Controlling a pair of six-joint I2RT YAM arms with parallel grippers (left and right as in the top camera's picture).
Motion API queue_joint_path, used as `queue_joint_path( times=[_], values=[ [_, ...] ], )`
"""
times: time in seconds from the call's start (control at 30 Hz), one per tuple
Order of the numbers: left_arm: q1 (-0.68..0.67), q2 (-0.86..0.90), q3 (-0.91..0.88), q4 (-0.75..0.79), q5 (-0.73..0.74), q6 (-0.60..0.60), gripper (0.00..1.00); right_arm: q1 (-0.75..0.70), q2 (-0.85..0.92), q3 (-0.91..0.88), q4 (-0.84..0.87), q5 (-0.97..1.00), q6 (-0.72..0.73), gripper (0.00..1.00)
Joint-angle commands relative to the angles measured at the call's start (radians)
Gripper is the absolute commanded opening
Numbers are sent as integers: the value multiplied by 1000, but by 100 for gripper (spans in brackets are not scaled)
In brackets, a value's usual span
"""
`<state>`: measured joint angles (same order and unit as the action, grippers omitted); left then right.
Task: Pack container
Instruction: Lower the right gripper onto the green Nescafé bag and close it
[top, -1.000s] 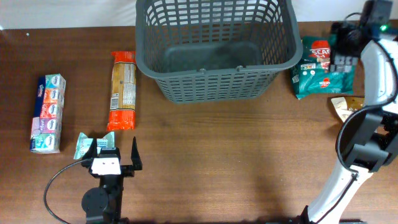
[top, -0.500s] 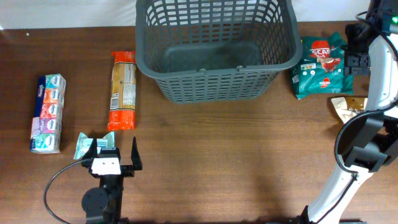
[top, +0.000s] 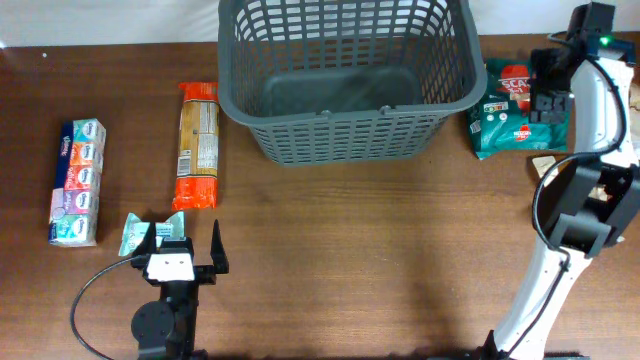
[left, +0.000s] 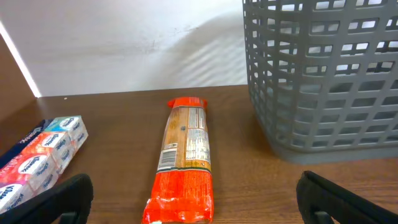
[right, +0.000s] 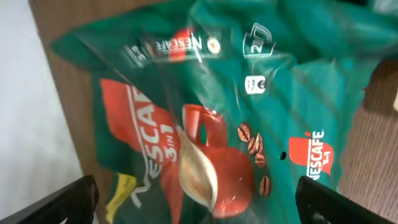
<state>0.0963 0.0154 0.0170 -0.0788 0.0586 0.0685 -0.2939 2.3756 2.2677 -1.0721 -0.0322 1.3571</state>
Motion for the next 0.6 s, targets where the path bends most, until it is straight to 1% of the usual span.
queue_joint_path(
  times=[0.0, 0.27, 0.47, 0.57],
  values=[
    [-5, -9, -9, 2, -6, 16, 99, 21, 3, 11, 2, -20, -7, 99],
    [-5, -9, -9, 2, -7, 16, 99, 30, 5, 11, -4, 5, -14, 99],
    [-5, -9, -8, 2, -7, 16, 99, 31, 6, 11, -55, 82, -14, 99],
    [-5, -9, -9, 2, -7, 16, 99, 31, 10, 11, -57, 90, -14, 99]
  ],
)
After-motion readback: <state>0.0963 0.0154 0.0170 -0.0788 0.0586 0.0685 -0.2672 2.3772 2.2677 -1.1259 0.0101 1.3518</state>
